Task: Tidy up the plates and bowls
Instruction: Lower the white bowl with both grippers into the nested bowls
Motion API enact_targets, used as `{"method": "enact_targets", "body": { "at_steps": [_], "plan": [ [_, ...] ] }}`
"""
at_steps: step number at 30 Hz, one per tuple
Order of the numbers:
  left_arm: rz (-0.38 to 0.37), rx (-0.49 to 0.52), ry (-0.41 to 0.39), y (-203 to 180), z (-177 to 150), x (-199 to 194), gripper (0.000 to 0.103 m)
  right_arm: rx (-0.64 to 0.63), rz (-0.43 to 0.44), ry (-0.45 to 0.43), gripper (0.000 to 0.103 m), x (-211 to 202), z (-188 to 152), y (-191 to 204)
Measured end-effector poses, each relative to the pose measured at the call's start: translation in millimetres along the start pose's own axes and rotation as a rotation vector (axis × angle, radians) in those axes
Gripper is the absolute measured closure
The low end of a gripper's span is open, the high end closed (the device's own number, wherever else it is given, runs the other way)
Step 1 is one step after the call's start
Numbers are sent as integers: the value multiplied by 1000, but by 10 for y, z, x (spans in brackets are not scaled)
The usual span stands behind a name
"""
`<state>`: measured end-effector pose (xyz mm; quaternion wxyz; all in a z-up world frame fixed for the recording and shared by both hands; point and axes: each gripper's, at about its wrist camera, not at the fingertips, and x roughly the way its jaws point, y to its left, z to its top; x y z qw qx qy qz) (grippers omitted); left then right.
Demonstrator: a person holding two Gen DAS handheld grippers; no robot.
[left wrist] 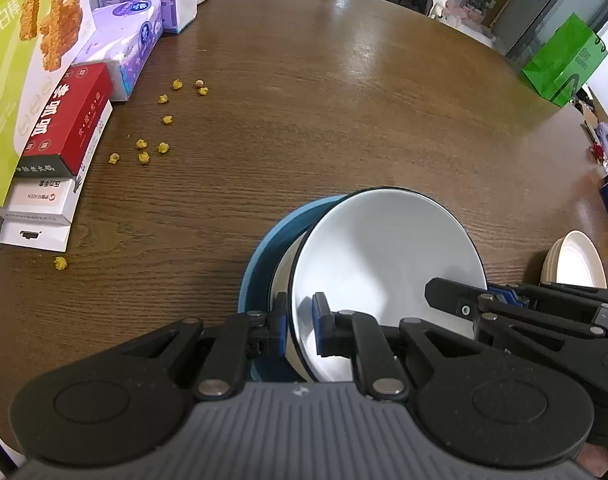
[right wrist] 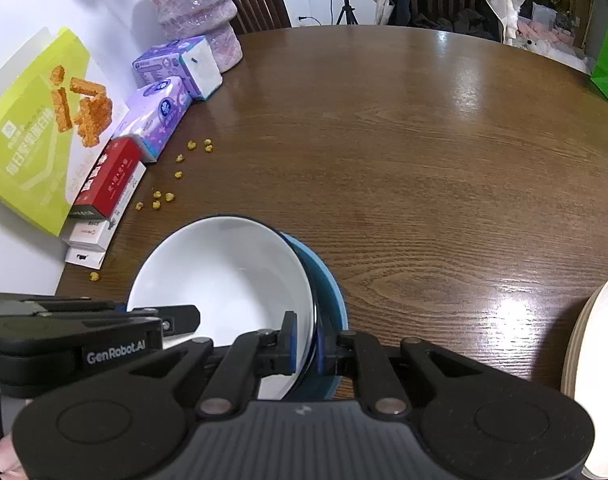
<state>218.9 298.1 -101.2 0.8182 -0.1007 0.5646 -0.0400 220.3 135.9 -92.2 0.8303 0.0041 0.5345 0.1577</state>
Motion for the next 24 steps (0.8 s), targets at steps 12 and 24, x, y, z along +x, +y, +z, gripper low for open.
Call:
{"method": "enact_targets", "body": {
  "at_steps": [12,24],
  "plan": [
    [-10,-6,2,38,3,-9,91,-1,-13,2,94,24,24,-1],
    [-14,-14,-13,70,12,-91,91,17,-10,-3,94,4,35,-46]
  ]
}}
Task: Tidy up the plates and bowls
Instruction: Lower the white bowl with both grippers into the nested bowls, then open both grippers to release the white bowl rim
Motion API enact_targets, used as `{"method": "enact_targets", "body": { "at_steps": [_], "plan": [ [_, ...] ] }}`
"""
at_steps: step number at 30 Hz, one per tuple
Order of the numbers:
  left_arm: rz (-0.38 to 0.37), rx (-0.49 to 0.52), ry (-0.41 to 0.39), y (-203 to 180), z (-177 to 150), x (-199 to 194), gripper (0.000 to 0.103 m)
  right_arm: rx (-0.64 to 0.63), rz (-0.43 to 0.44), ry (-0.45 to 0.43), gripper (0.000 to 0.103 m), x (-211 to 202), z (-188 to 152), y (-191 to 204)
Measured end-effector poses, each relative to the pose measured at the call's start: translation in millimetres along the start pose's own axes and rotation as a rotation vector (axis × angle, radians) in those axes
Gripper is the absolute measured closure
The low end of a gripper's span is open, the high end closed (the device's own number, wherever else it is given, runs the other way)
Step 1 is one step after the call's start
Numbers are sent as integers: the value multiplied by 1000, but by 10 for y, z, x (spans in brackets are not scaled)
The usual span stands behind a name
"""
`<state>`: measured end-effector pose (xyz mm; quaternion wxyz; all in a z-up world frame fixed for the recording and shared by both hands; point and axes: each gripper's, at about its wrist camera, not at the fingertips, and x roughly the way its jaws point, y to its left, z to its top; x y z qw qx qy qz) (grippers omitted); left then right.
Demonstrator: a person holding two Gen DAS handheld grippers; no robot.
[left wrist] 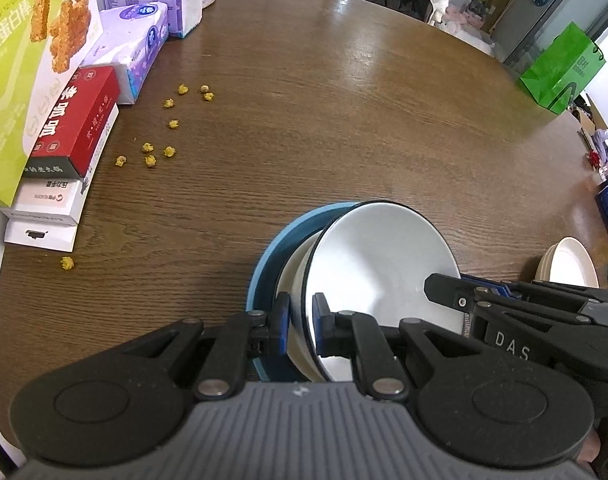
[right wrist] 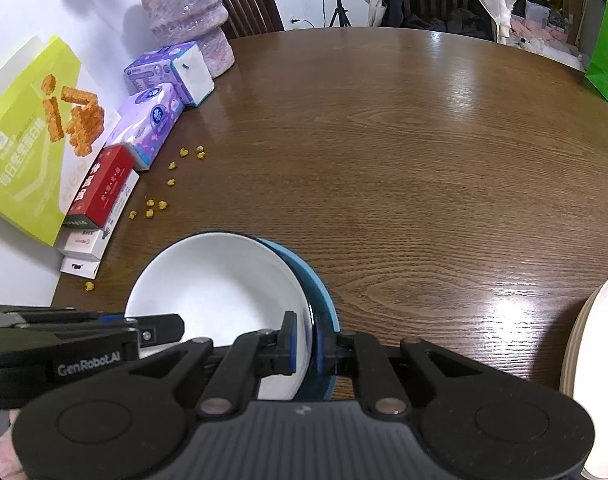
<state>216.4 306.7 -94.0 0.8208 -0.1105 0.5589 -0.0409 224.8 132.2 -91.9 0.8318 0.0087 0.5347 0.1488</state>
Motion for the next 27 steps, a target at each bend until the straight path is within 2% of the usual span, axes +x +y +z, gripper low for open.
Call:
{"method": "enact_targets", "body": {
  "at_steps": [8,16,21,25,27],
  "plan": [
    [26,15,-10,-28,-9,-77,86,4,7,-6,94,-31,-1,-9],
    [25,15,-11,-21,-28,-110,86,-9,33,-9,98,-63,-6,33],
    [25,24,-55,-23,-17,-239,85,-7,36,-26,93,-118,1,33],
    [24,9,-82,25,-27,-320,68,9,52,-64,87,-238,-9,-16],
    [29,14,-106,34,-44,-382,60,21,56,-85,76,-300,-23,-51]
  ]
}}
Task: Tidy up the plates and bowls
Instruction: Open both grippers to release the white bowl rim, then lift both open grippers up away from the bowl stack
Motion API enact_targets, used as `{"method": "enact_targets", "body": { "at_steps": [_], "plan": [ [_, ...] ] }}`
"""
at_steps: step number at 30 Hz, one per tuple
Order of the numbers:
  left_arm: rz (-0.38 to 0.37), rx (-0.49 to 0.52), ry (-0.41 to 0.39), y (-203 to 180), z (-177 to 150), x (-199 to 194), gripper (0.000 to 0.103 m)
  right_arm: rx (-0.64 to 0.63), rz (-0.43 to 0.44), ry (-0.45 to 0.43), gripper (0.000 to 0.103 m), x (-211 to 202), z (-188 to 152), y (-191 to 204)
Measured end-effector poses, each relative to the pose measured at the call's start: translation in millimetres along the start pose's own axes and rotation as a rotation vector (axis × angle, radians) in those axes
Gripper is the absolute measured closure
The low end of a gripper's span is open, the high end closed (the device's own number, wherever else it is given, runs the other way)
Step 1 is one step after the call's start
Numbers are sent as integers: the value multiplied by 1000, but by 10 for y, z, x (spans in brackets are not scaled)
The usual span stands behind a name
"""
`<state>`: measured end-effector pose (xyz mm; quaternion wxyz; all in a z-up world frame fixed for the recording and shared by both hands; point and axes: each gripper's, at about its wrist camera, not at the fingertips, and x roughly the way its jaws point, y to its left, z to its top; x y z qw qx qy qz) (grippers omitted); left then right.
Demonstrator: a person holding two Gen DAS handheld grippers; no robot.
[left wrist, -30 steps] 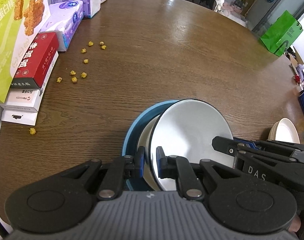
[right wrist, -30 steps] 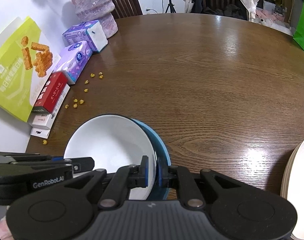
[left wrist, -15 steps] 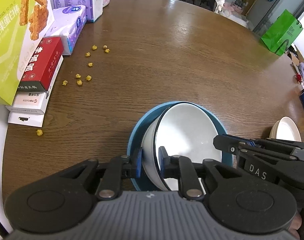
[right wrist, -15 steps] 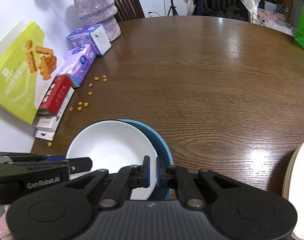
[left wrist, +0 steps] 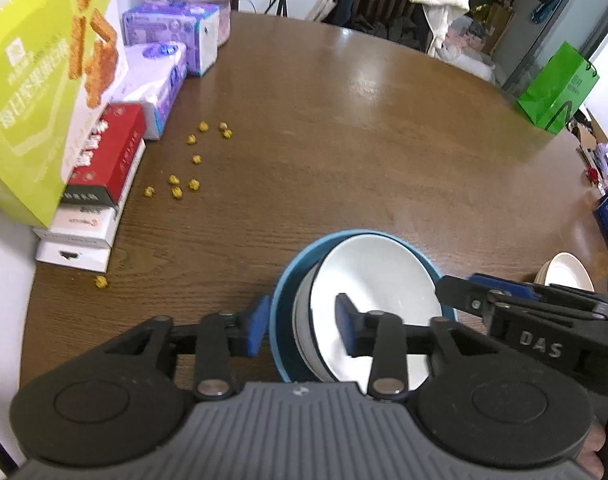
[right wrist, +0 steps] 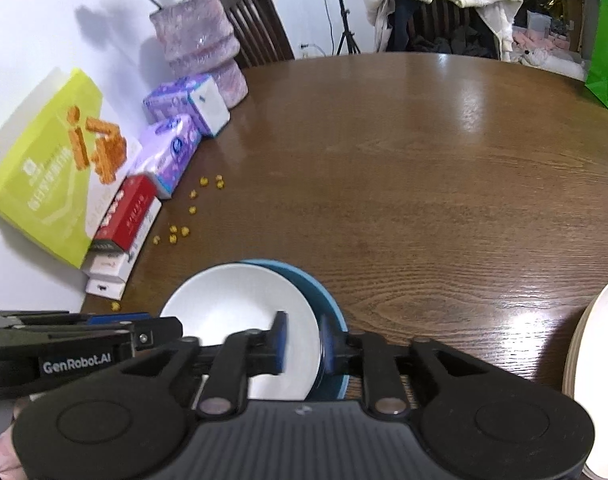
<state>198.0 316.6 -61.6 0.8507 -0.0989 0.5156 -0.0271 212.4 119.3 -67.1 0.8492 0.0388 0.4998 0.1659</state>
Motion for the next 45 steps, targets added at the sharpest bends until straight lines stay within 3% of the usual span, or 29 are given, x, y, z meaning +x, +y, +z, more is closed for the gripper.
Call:
{"method": "enact_targets", "body": {
  "at_steps": [2,5,9,10,11,15,17,23,27,36,45],
  "plan": [
    [-1,6,-28,10,-10,-60,45,9,-4,-26,61,-69,-14,-36],
    [-11,16,-81,17,-19,-140,26,23,-9,-72,46,-190,-47,-103],
    [-19,49,-176,-19,-38,-271,10,48,-19,-153,33,-361,-103,-214],
    [-21,58,-197,-35,-43,-298,4,52,-24,-176,26,-403,-120,-232],
    [-18,66,-220,-56,-50,-327,1,54,-32,-207,18,-464,-151,-257],
    [-7,84,-273,-148,-87,-408,0,19,-59,-326,12,-708,-279,-320],
    [-9,76,-308,-188,-136,-454,0,-9,-68,-363,0,-806,-327,-352],
    [31,107,-452,-440,-381,-631,0,-57,-70,-393,0,-996,-468,-471],
    [27,125,-503,-688,-605,-745,0,-60,-73,-397,0,-1141,-579,-610],
    [37,126,-517,-1202,-1006,-907,0,-44,-85,-405,0,-1546,-905,-1058],
    [105,44,-508,-1100,-1170,-1066,0,-61,-13,-380,0,-1708,-1097,-1176]
  ]
}}
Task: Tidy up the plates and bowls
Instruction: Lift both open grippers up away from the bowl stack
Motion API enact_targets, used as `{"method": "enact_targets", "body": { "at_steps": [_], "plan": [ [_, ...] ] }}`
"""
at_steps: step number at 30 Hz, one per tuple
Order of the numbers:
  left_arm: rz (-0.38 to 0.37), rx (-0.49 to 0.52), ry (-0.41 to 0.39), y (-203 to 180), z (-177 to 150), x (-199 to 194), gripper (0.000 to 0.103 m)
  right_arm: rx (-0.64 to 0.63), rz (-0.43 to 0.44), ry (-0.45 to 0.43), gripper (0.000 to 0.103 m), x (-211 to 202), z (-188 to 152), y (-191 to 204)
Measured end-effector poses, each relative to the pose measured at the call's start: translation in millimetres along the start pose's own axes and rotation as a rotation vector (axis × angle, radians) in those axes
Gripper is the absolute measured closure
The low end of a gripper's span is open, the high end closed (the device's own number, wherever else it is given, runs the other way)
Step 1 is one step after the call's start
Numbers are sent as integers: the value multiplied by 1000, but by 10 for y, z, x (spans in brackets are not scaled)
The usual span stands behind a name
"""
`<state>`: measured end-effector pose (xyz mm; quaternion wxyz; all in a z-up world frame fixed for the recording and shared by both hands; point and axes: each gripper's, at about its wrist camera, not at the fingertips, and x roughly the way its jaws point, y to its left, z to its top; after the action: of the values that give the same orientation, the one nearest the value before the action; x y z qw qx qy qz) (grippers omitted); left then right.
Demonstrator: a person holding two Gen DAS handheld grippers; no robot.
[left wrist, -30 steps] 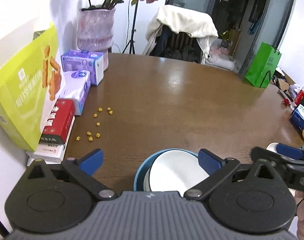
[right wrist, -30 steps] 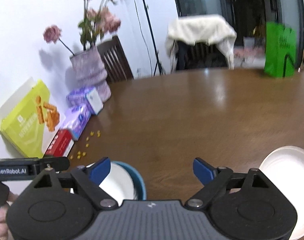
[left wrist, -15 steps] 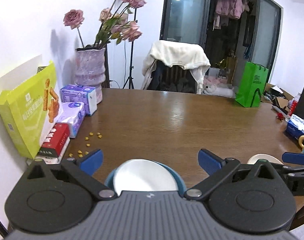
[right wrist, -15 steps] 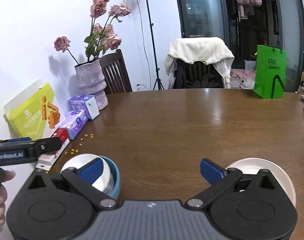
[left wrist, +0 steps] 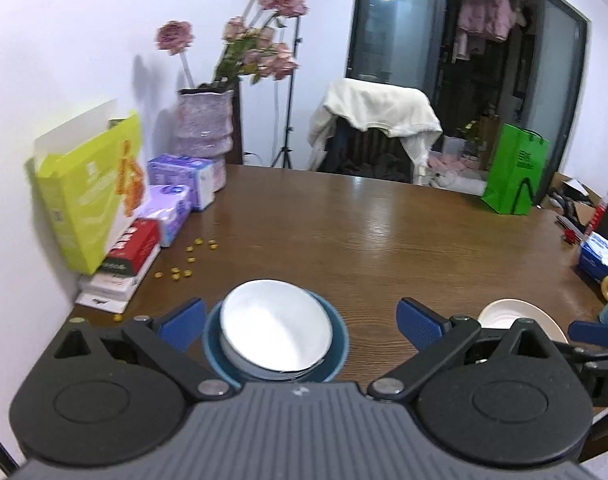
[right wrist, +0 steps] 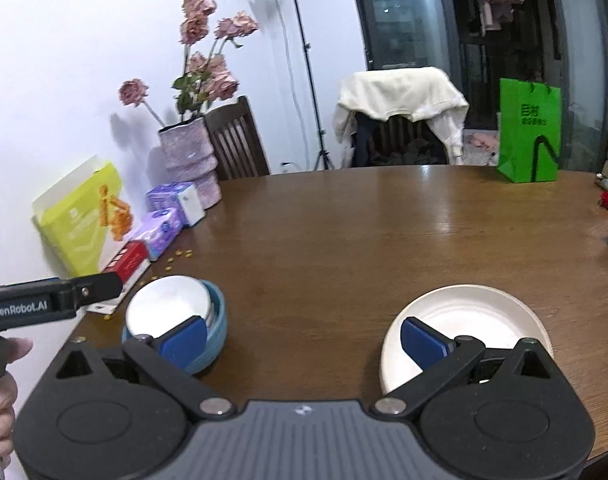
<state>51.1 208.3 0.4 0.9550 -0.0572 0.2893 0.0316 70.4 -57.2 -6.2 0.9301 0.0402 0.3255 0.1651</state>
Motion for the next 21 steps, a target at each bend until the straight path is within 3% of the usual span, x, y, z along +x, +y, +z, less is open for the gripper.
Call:
{"method": "enact_targets", "body": {
  "at_steps": [9,21],
  "plan": [
    [21,1,36,509,143,281,0,68,32,37,0,372,101,278],
    [-27,16,188,896,204,947,0,146,53,160,0,1056,102,582]
  ]
}}
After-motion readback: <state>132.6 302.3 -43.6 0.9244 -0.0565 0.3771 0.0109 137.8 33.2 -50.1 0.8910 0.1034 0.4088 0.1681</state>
